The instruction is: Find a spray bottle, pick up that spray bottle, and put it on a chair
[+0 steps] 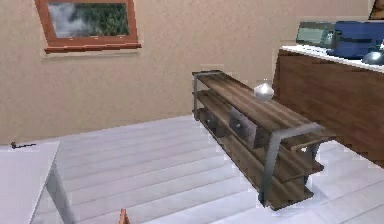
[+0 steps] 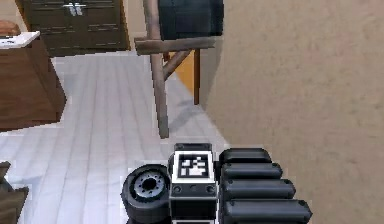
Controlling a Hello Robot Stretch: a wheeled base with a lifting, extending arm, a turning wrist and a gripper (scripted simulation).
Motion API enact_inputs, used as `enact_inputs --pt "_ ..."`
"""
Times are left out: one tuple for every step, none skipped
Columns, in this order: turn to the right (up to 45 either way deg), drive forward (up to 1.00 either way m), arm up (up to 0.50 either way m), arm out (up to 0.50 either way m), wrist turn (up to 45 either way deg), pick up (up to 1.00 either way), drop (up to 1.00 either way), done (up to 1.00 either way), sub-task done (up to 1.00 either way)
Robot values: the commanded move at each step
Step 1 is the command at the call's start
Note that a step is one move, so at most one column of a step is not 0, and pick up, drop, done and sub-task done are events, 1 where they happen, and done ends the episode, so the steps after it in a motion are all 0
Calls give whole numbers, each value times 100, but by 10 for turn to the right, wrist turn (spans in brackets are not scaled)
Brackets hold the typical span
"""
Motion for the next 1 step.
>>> enact_inputs --pt "30 0 0 0 0 0 0 0 0"
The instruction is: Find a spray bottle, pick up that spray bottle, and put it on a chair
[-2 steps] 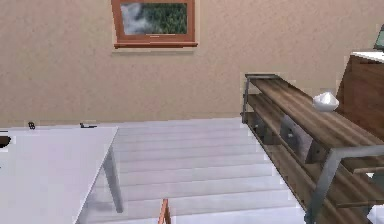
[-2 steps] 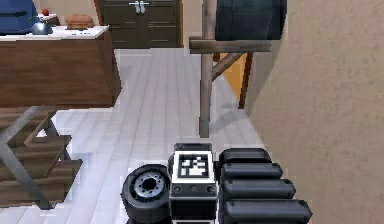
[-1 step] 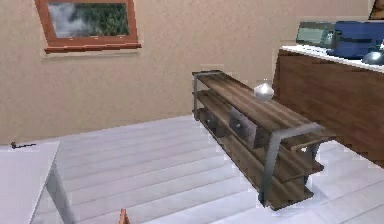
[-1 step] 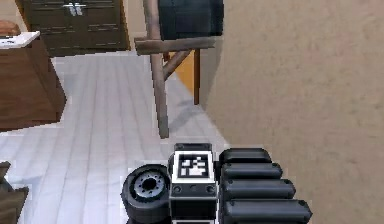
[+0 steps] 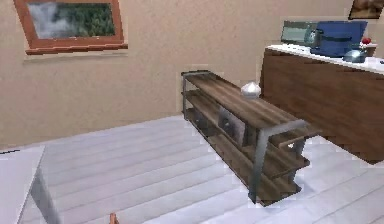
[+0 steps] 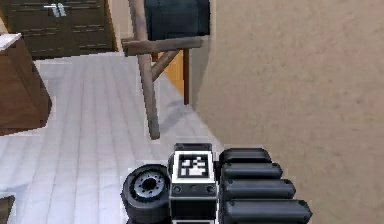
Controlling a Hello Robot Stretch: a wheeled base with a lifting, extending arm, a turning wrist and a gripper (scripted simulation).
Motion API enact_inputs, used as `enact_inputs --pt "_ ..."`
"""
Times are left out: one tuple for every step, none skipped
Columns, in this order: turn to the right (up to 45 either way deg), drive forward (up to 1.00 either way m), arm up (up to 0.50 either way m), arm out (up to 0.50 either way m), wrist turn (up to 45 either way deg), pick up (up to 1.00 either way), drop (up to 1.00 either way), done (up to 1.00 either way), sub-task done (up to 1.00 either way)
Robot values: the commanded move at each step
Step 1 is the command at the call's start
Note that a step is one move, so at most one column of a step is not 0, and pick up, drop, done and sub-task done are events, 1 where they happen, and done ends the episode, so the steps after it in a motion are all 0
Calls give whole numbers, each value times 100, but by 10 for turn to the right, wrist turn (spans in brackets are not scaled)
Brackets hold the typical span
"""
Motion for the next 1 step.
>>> enact_inputs --pt "0 5 0 0 0 0 0 0 0"
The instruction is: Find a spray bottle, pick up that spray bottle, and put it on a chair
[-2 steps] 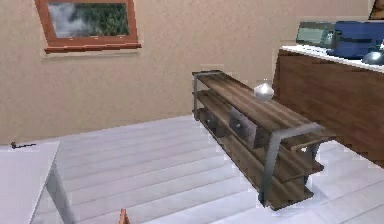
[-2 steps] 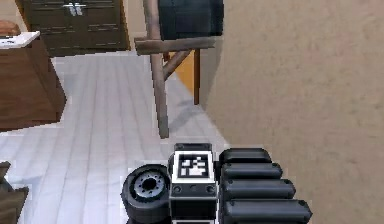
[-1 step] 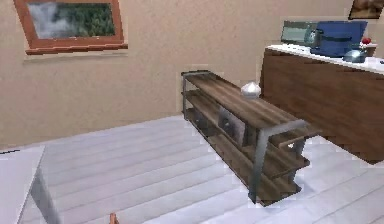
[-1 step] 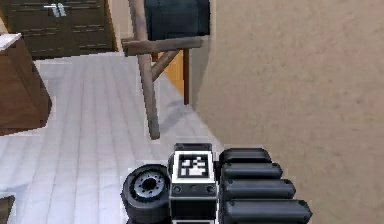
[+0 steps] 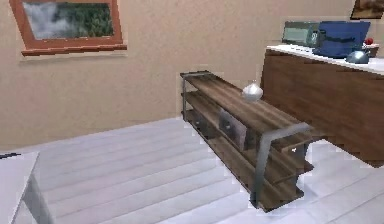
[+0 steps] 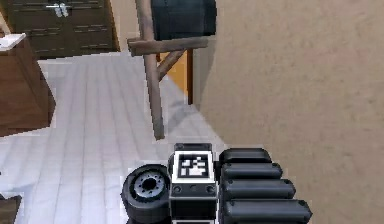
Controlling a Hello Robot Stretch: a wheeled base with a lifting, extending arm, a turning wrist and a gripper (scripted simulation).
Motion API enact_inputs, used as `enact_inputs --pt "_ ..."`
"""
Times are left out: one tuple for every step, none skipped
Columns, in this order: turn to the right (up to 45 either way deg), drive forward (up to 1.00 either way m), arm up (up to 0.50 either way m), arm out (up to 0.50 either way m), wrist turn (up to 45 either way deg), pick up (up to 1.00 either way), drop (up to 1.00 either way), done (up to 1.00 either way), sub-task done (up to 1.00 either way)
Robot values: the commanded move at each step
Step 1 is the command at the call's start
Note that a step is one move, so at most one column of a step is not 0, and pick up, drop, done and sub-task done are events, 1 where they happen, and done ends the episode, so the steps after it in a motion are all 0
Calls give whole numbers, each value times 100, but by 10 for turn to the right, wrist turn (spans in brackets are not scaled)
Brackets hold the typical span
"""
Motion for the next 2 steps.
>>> enact_inputs --pt "0 10 0 0 0 0 0 0 0" --pt "-450 0 0 0 0 0 0 0 0"
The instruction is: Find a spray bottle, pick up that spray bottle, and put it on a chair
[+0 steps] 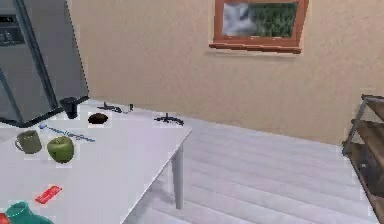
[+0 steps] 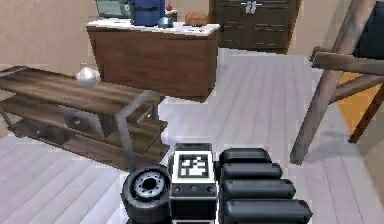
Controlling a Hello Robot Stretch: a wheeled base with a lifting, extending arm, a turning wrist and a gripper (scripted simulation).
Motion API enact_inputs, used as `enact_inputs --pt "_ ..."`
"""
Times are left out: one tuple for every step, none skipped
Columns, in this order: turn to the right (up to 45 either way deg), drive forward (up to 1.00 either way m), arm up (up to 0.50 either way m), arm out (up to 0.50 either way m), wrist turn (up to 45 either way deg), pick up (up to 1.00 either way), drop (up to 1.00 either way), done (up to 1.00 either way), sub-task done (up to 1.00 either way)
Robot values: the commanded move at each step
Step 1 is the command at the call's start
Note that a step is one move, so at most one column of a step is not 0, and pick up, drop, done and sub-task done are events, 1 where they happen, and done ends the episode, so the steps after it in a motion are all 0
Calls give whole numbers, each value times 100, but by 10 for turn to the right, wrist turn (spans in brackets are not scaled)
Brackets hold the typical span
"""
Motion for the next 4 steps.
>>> enact_inputs --pt "-450 0 0 0 0 0 0 0 0" --pt "-450 0 0 0 0 0 0 0 0" --pt "-330 0 0 0 0 0 0 0 0" --pt "0 0 0 18 0 0 0 0 0"
